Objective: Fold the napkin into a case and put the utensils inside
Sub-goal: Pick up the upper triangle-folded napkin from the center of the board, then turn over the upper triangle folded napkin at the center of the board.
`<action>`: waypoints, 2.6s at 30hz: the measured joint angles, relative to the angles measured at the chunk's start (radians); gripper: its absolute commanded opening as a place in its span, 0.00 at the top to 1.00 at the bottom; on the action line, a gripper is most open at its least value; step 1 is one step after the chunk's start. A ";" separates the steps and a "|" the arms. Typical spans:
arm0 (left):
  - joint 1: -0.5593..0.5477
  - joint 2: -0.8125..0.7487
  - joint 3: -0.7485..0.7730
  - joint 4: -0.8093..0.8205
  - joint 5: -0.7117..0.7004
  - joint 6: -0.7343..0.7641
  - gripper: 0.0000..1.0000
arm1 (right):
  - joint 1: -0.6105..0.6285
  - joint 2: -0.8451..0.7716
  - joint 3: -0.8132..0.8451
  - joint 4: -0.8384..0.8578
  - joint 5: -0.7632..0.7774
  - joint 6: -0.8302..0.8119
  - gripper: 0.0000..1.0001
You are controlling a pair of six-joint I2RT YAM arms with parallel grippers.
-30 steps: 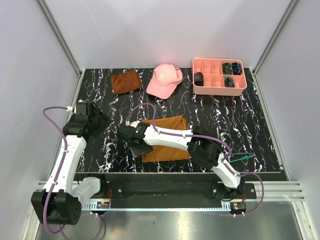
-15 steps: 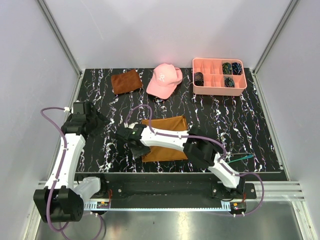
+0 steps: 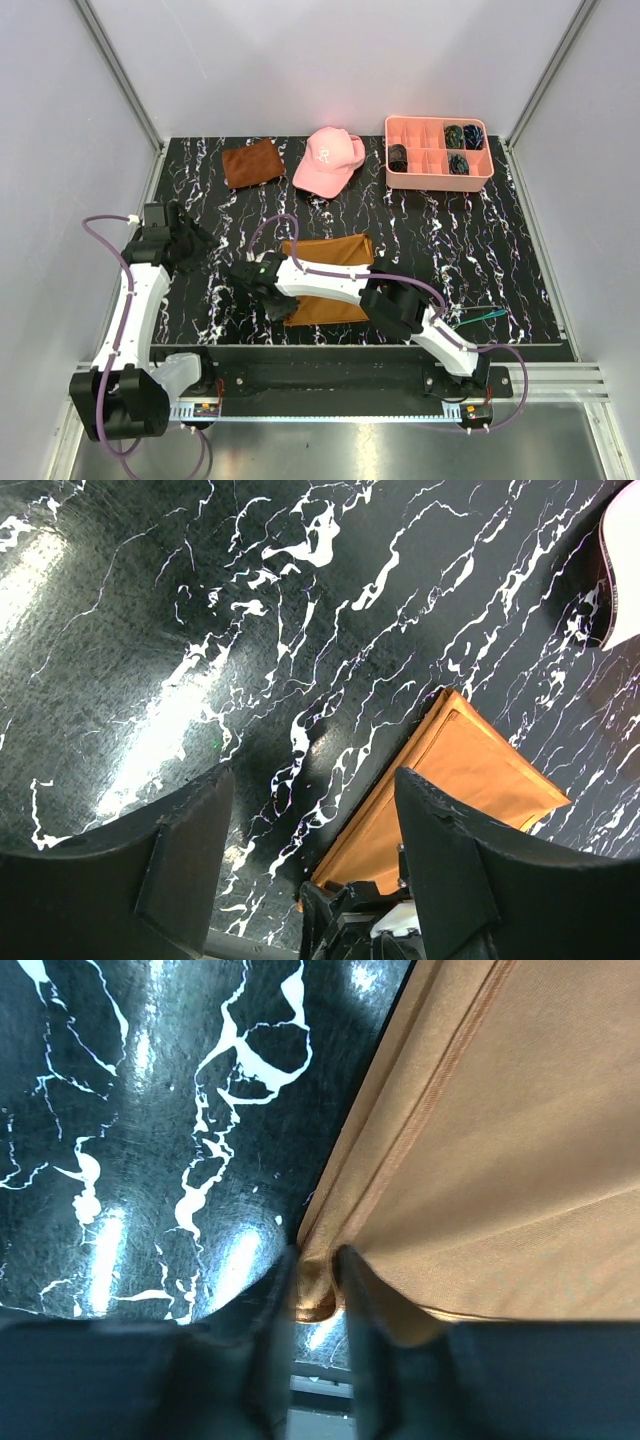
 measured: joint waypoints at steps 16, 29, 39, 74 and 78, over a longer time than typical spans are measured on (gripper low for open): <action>-0.003 0.296 -0.165 0.374 0.507 0.072 0.19 | 0.004 -0.224 -0.357 0.151 0.012 -0.122 1.00; -0.230 0.426 -0.183 0.616 0.545 -0.055 0.26 | -0.040 -0.479 -0.581 0.309 -0.042 -0.187 1.00; -0.288 0.531 -0.171 0.607 0.429 -0.106 0.29 | -0.071 -0.542 -0.605 0.341 -0.062 -0.186 1.00; -0.372 0.684 -0.048 0.630 0.346 -0.176 1.00 | -0.093 -0.612 -0.669 0.394 -0.066 -0.186 1.00; -0.370 0.668 -0.042 0.595 0.335 -0.156 1.00 | -0.094 -0.612 -0.669 0.399 -0.092 -0.187 1.00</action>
